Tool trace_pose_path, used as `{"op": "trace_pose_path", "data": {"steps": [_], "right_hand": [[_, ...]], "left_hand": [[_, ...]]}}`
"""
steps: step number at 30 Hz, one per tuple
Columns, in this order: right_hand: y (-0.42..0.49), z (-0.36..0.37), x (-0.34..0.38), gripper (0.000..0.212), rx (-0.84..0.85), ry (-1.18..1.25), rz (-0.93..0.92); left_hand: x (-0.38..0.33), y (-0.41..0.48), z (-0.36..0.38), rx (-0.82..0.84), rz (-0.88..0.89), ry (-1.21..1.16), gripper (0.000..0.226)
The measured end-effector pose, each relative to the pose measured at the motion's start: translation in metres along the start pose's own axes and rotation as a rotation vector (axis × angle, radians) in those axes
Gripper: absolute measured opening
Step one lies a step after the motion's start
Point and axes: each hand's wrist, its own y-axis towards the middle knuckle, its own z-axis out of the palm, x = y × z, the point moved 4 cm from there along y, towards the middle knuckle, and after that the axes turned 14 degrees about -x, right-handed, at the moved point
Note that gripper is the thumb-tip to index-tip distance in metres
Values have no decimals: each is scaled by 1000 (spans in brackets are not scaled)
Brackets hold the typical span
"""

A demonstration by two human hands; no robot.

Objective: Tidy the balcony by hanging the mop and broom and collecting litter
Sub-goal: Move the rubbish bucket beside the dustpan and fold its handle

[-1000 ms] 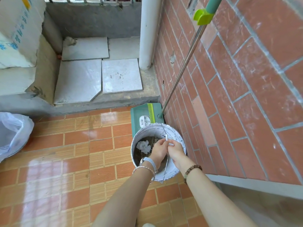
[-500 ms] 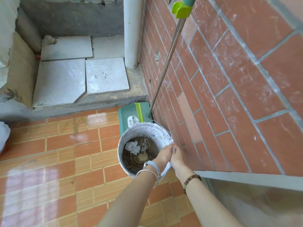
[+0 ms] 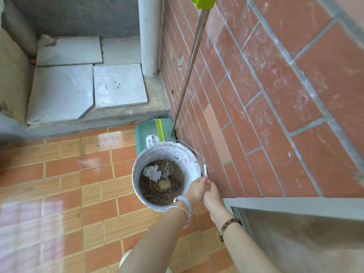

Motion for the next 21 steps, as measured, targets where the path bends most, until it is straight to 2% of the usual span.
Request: {"op": "trace_pose_path", "data": {"steps": [3, 5, 13, 17, 21], "right_hand": [[-21, -4, 11, 38, -13, 11, -42], [-40, -7, 27, 40, -10, -49, -119], [-165, -38, 126, 36, -17, -388, -654], [-234, -66, 176, 34, -110, -563, -947], [-289, -85, 205, 34, -164, -606, -1120]], "left_hand": [[-6, -27, -24, -98, 60, 46, 24], [-17, -51, -47, -174, 128, 158, 30], [-93, -189, -155, -394, 484, 672, 35], [-135, -269, -206, -521, 648, 955, 37], [-156, -342, -250, -648, 719, 1049, 43]]}}
